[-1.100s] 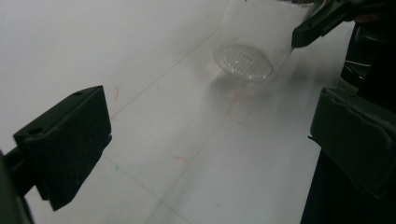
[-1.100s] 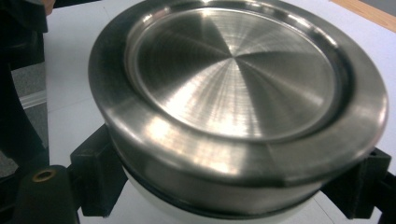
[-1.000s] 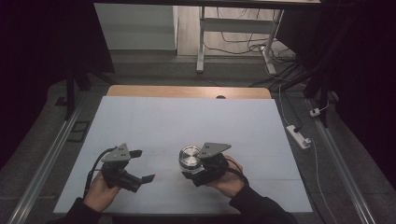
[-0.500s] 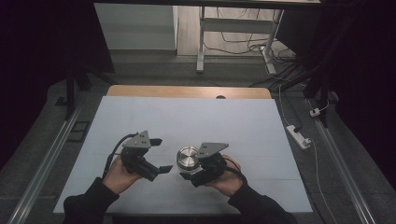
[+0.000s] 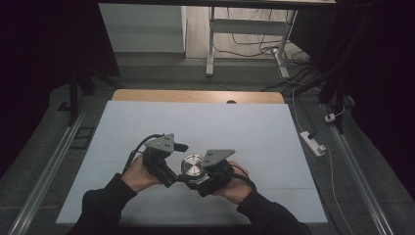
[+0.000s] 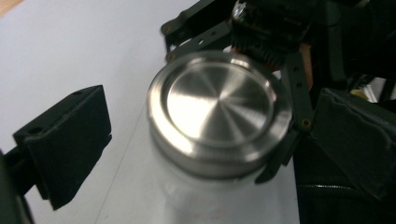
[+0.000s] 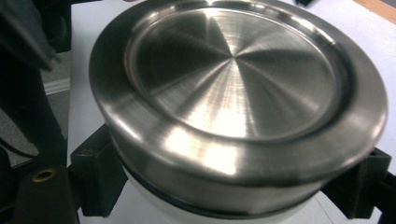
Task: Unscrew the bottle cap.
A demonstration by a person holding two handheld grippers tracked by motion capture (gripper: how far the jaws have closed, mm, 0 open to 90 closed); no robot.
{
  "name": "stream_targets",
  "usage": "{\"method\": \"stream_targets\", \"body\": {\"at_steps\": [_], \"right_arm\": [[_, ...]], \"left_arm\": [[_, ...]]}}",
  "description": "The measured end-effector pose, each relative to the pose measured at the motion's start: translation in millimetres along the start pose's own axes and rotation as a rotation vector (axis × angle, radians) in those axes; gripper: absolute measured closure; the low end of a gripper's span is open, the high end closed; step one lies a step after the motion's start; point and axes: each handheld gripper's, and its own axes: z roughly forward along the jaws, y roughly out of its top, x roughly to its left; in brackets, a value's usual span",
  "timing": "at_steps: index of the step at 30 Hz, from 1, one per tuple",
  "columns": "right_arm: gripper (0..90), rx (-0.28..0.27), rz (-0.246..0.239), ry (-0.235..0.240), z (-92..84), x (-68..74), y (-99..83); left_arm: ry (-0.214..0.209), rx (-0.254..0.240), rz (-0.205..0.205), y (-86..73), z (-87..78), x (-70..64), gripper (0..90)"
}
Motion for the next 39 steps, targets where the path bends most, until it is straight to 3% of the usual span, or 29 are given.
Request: {"method": "stream_targets", "body": {"at_steps": [8,15,20,23,27,35,37,39], "right_arm": [[14.5,0.005,-0.023,0.030,2.1,2.3,-0.4],[14.5,0.001,-0.033,0.053,1.3,6.2,-0.8],[14.5,0.000,-0.046,0.054,1.2,6.5,-0.8],[14.5,0.006,-0.039,0.048,1.9,5.8,-1.9],[14.5,-0.001,-0.015,0.025,1.6,5.3,-2.0],[14.5,-0.002,0.053,-0.108,1.2,-1.0,-3.8],[14.5,0.000,0.068,-0.137,2.0,-1.6,-4.4],[14.5,0.003,0.078,-0.158,2.4,-1.8,-4.9]], "left_arm": [[-0.029,0.000,0.044,1.3,4.9,-2.9,5.2],[-0.069,0.016,0.059,-4.7,10.2,-2.1,9.9],[-0.090,-0.013,0.065,-8.9,11.5,-0.7,15.7],[-0.072,-0.028,0.061,-9.4,10.2,-1.5,20.0],[-0.012,-0.045,0.023,-8.4,12.4,-5.7,20.3],[0.237,-0.041,-0.115,1.8,27.4,-21.9,20.3],[0.280,-0.042,-0.136,3.0,30.8,-24.8,20.2],[0.287,-0.039,-0.150,3.9,32.8,-25.1,20.0]]}}
